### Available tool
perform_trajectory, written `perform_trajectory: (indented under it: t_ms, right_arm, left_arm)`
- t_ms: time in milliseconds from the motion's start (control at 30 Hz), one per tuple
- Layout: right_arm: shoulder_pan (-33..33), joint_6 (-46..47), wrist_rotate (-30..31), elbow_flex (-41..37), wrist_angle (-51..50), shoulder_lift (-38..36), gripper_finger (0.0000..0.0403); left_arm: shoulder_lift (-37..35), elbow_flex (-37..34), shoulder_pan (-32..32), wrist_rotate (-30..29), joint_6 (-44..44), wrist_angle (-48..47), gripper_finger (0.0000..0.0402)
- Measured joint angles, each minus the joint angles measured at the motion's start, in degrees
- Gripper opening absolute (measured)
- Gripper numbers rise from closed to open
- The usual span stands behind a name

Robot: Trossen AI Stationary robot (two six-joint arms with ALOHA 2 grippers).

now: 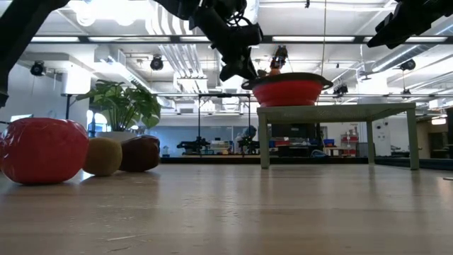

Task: Pick & Place Fruit
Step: Put the orange into the strainer bowl on the shelf, then put the red apple into the strainer bowl on the shelf

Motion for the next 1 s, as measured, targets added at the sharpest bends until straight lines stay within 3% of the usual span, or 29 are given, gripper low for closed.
perform_trajectory:
  t_ms: [100,300,500,767,1000]
  right_arm:
    - [0.0,0.0,0.0,0.0,0.0,0.0,0.0013]
    - [0.0,0.0,0.0,0.0,0.0,0.0,0.0013]
    - [0.0,0.0,0.0,0.0,0.0,0.0,0.0013]
    - [0.0,0.0,0.0,0.0,0.0,0.0,0.0013]
    - [0.0,0.0,0.0,0.0,0.0,0.0,0.0013]
  left_arm:
    - [0.0,0.1,-0.2,-1.7,1.1,0.7,0.0096]
    - [0.0,2.6,-1.1,-14.7,5.8,0.6,0.0112]
    - [-1.7,4.7,-2.3,-15.6,4.3,-7.9,0.0108]
    - [-5.5,4.9,-7.7,-12.9,-16.0,-27.8,0.0110]
    - [-7.6,4.8,-10.9,-1.2,-36.7,-45.5,0.0110]
